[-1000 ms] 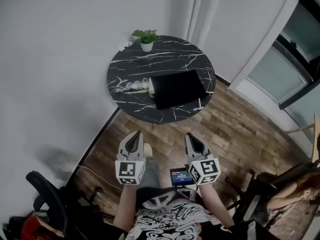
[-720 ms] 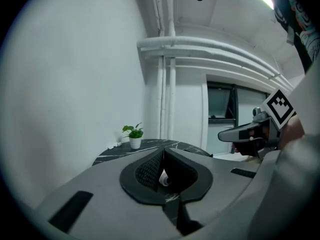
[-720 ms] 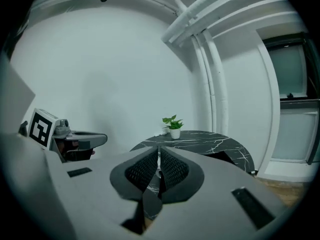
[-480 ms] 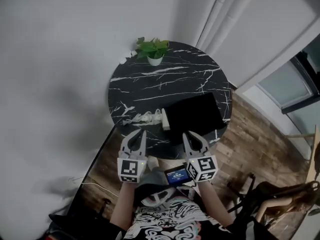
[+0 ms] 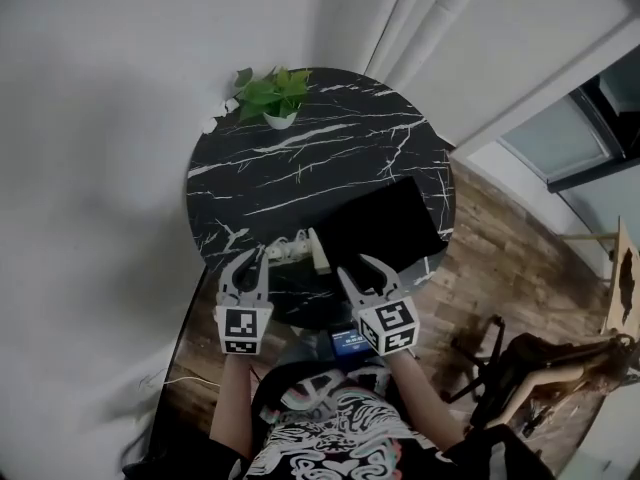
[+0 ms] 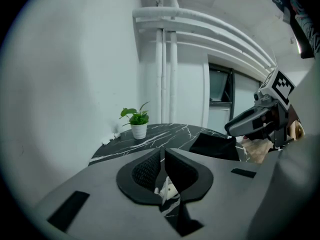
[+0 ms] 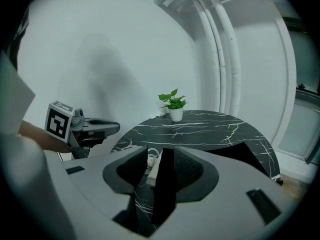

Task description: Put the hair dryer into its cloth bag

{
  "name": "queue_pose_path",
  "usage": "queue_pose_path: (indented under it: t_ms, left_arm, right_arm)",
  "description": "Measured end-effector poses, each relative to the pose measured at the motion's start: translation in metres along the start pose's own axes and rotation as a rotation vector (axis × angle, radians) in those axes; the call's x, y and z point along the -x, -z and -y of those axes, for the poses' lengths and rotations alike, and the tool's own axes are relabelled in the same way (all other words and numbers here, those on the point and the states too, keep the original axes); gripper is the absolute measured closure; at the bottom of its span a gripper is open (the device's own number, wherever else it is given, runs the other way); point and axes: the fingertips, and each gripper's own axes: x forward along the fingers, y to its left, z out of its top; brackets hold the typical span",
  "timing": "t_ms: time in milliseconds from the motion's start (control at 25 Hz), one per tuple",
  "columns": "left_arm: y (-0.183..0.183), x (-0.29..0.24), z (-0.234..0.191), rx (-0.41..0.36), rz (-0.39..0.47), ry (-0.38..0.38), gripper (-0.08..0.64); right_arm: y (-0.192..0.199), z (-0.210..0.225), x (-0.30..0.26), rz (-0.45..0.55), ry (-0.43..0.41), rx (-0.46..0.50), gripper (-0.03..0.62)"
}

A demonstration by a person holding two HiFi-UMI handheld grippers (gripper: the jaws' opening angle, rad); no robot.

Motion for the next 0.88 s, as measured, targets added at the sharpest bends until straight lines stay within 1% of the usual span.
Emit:
queue_pose_path:
  t_ms: [80, 160, 240, 360, 480, 680, 800, 840, 880]
  left_arm:
    - [0.010, -0.008, -0.003, -0.018, -0.028, 0.016, 0.535]
    - [0.022, -0.015, -0.003, -0.070, -0.074, 0.032, 0.488]
    - [0.035, -0.018, -0.006, -0.117, -0.117, 0.039, 0.467]
    - [0.052, -0.025, -0.007, -0.157, -0.177, 0.071, 0.425]
    - [0.065, -0.035, -0.003, -0.185, -0.223, 0.125, 0.351]
    - [0.087, -0.051, 0.003, -0.207, -0.287, 0.200, 0.300]
    - [0.095, -0.057, 0.006, -0.217, -0.309, 0.224, 0.288]
    - [0.096, -0.058, 0.006, -0.214, -0.311, 0.227, 0.288]
    - [0.096, -0.059, 0.005, -0.211, -0.311, 0.228, 0.287]
  right_arm:
    - [0.007, 0.000, -0.011, -0.036, -0.006, 0.007, 0.462]
    - [0.018, 0.000, -0.021, -0.081, -0.016, 0.018, 0.440]
    - [0.031, 0.000, -0.031, -0.130, -0.025, 0.027, 0.434]
    - [0.045, 0.001, -0.043, -0.175, -0.040, 0.045, 0.433]
    - [0.049, 0.002, -0.051, -0.191, -0.053, 0.055, 0.433]
    - [0.055, 0.000, -0.064, -0.245, -0.055, 0.091, 0.433]
    - [0.062, 0.003, -0.066, -0.273, -0.050, 0.099, 0.434]
    - [0.063, 0.003, -0.066, -0.272, -0.054, 0.089, 0.453]
    - [0.062, 0.004, -0.065, -0.268, -0.054, 0.083, 0.508]
